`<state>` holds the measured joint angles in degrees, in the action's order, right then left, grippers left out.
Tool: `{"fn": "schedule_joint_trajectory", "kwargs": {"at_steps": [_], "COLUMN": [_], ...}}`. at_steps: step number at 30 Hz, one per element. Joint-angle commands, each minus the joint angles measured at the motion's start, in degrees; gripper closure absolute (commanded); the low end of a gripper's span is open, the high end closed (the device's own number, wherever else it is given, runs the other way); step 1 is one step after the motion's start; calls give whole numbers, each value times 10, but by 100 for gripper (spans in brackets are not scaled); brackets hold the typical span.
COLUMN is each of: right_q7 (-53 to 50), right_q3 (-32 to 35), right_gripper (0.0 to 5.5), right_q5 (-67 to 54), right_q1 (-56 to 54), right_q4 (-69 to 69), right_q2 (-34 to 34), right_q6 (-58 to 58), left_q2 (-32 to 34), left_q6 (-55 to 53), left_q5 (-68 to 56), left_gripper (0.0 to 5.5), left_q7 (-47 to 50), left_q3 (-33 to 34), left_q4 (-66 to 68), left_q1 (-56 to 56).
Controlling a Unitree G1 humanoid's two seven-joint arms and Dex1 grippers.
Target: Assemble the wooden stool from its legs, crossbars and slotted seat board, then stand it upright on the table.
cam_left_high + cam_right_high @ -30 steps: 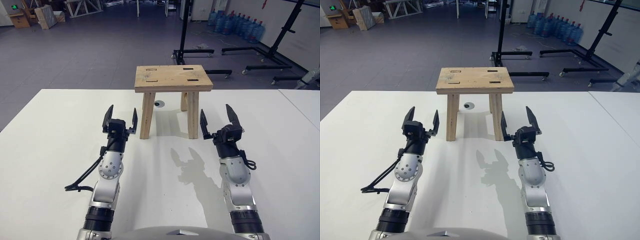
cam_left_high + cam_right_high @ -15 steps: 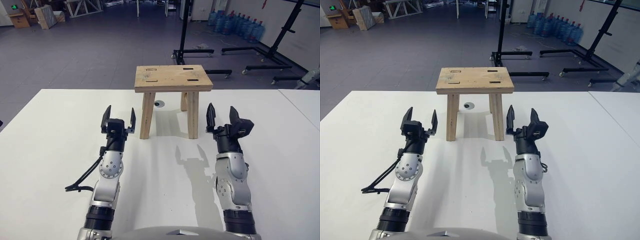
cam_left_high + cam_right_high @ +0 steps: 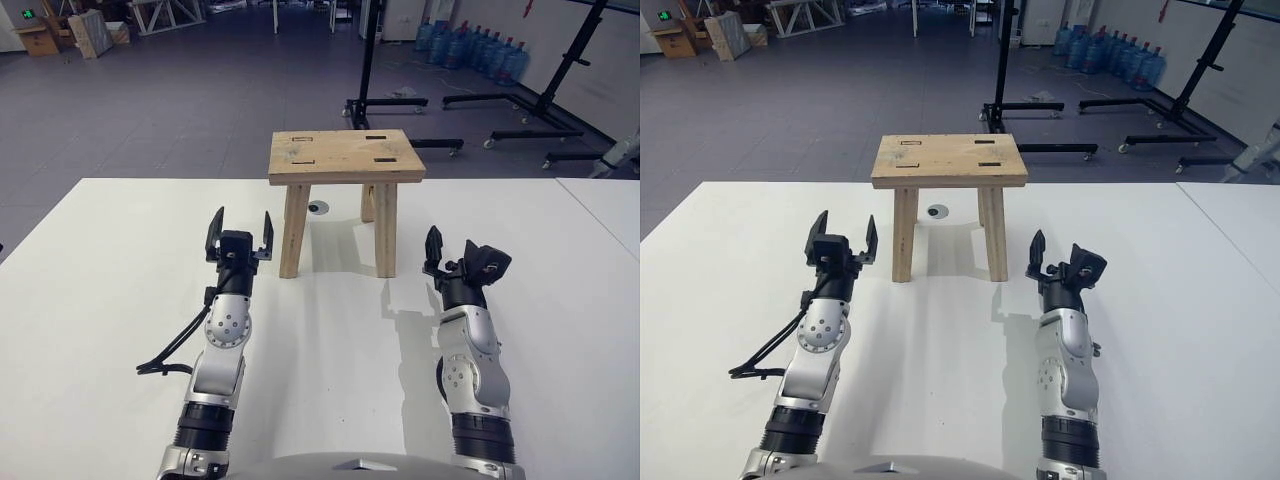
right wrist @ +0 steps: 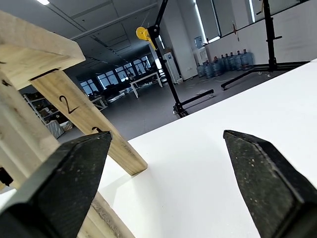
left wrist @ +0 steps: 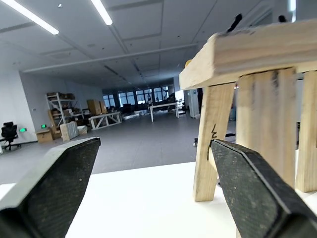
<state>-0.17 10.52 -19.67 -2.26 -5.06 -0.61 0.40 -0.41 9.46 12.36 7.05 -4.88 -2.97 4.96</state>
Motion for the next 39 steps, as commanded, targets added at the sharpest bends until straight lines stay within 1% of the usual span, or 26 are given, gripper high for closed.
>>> {"fn": "schedule_joint_trajectory", "kwargs": {"at_steps": [1, 6, 11, 15, 19, 22, 24, 25, 30, 39], "right_q7": [33, 54, 57, 66, 71, 71, 69, 66, 50, 36], "right_q3": [-20, -26, -23, -34, -39, -51, -56, -56, -53, -56], "right_gripper": [135, 135, 64, 64, 127, 127, 165, 169, 169, 169], "right_q5": [26, 59, 77, 105, 123, 139, 145, 147, 159, 175], "right_q1": [-24, -43, -53, -47, -39, -29, -22, -19, -38, -52], "right_q4": [16, 45, 55, 55, 51, 40, 32, 30, 56, 72], "right_q2": [20, 44, 56, 71, 81, 81, 77, 76, 69, 66], "right_q6": [-8, -25, -39, -52, -62, -63, -64, -63, -74, -97], "left_q2": [6, -5, -9, -11, -13, -13, -11, -9, 5, 30], "left_q6": [19, 19, 14, 11, 8, 0, -5, -7, -18, -28], "left_q5": [-9, -23, -23, -22, -20, -24, -28, -30, -44, -48], "left_gripper": [141, 141, 142, 142, 142, 142, 142, 142, 142, 142], "left_q7": [-11, -5, 0, 0, -3, -9, -14, -16, -25, -37], "left_q3": [-1, 7, 7, 1, -7, -9, -8, -7, 18, 38], "left_q4": [13, 23, 23, 11, -9, -20, -23, -23, 11, 33], "left_q1": [13, 20, 19, 5, -17, -31, -33, -32, 7, 51]}}
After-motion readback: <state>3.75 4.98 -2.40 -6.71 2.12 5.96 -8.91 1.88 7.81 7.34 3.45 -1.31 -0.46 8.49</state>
